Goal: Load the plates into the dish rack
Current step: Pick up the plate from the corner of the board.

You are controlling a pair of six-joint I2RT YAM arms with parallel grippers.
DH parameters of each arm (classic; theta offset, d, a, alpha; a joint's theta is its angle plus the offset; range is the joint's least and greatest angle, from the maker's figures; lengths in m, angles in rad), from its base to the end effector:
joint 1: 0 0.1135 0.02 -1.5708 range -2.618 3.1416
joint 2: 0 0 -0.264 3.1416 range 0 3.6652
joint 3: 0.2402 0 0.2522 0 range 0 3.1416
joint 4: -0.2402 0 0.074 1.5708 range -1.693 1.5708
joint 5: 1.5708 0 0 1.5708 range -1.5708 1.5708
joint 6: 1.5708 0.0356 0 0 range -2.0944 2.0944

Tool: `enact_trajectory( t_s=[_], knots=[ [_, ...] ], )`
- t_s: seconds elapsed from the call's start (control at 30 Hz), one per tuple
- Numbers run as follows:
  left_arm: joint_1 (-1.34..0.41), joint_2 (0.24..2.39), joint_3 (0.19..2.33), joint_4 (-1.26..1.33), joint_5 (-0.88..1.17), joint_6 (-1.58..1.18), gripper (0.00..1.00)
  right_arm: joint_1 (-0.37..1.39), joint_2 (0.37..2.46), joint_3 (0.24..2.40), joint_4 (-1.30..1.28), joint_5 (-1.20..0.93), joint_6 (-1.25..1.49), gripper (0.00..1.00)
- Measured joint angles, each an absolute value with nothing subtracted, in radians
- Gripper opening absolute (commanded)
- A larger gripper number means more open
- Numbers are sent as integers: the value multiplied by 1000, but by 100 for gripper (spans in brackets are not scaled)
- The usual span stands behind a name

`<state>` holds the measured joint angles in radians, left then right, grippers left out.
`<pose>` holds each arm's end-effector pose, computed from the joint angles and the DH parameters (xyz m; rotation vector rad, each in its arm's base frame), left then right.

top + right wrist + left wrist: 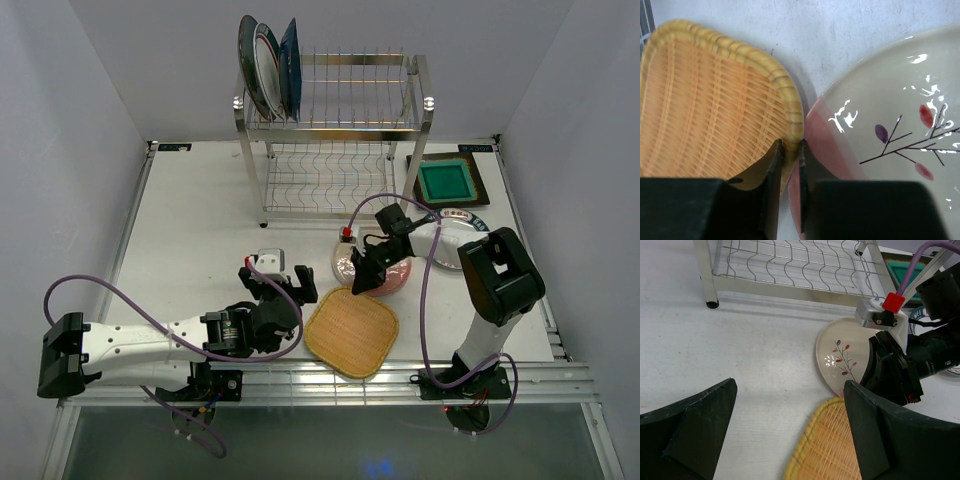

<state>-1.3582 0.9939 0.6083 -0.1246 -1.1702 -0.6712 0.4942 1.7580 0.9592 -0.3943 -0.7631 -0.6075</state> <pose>0.0747 -0.1908 0.2553 -0.0477 1.7682 -0.2445 0.2698 0.1733 0.1465 -1.5046 2.0750 0.9960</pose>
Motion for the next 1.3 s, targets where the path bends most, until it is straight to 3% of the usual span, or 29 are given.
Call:
enact_trajectory(
  t_s=[0.27, 0.57, 0.93, 1.3],
  knots=[
    [-1280, 966, 550, -103, -1063, -682, 98, 507, 1759, 959, -419, -785, -583, 8],
    [-1179, 830, 353, 56, -769, -697, 98, 497, 1752, 955, -418, -786, -576, 8],
    [-1164, 988, 316, 242, -508, -707, 98, 448, 1669, 937, -399, -772, -545, 8],
    [-1040, 1164, 276, 431, -269, -709, 98, 432, 1534, 884, -304, -770, -511, 8]
  ],
)
